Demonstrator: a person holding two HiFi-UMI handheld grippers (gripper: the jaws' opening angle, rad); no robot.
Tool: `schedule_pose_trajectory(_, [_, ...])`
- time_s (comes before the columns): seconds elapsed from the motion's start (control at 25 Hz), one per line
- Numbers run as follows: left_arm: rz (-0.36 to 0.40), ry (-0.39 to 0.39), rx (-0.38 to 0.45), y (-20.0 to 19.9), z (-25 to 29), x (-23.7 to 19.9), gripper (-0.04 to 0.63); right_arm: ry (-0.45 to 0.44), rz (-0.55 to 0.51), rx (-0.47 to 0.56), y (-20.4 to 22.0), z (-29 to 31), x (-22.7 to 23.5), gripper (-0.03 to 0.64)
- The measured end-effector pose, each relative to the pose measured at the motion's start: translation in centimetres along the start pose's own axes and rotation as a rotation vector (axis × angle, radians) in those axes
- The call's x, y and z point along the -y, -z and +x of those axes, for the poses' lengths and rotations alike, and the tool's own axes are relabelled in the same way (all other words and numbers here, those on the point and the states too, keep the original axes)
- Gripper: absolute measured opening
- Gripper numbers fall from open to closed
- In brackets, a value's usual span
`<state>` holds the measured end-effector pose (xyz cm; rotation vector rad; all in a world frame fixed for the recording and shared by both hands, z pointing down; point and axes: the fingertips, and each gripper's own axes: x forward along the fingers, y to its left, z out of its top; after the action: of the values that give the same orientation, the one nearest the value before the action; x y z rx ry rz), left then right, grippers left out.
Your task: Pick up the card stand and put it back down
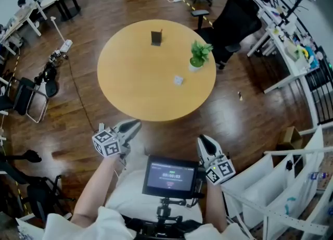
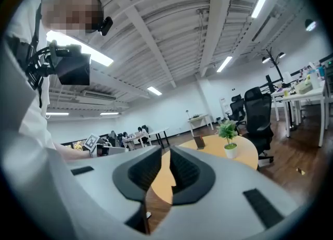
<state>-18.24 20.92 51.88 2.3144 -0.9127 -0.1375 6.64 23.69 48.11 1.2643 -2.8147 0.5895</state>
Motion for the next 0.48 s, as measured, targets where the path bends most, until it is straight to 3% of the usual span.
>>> schedule_pose_trajectory(0.48, [0.006, 0.052, -0.029, -4.8, 0.5, -8.0, 0.037, 0.073, -0.016, -0.024, 0.2, 8.5, 0.5, 0.069])
